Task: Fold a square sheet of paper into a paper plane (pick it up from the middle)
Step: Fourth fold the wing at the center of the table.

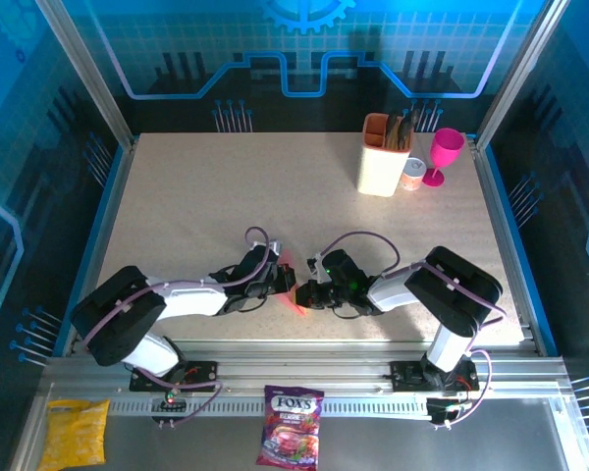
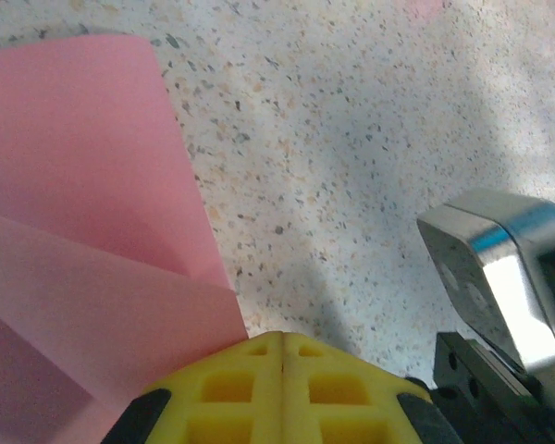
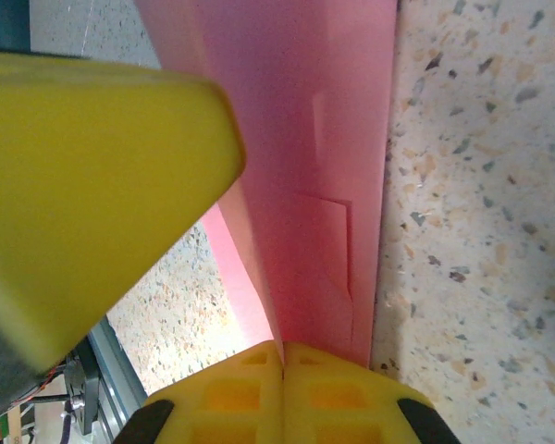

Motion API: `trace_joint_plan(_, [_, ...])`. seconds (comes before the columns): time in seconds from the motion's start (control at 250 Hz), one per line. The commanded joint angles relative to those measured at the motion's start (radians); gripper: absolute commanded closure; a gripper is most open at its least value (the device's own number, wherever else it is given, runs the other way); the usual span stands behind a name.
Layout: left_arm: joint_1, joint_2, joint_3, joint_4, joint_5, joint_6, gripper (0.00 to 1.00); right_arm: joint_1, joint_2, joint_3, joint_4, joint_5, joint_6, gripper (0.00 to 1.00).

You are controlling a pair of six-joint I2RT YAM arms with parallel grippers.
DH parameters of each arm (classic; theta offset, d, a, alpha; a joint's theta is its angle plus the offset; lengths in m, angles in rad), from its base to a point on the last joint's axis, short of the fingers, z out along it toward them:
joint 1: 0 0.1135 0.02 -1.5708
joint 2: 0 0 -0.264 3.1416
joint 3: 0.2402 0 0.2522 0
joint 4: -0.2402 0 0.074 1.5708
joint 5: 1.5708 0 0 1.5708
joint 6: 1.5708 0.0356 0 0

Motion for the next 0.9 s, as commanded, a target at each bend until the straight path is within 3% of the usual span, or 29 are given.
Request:
trace_joint_plan(0.0, [0.023,0.038,0.019,0.036,0.022,0.031,1.0,0.024,0.128,-0.04,-0.162,0.062,-0.004,1.0])
trace_joint_plan(0.555, [0.096,0.156,0.027,0.071,0.031,0.081,1.0,0.02,0.108,-0.043,-0.137,0.029,0.002,1.0])
trace_joint_plan(0.699, [0.098,0.175,0.016,0.075,0.037,0.095,1.0,-0.008,-0.027,-0.028,-0.225,0.03,-0.03,0.75])
trace_joint_plan(0.899, [0.098,0.176,-0.005,0.079,0.038,0.101,1.0,-0.054,-0.278,0.031,-0.487,0.113,-0.127,0.7])
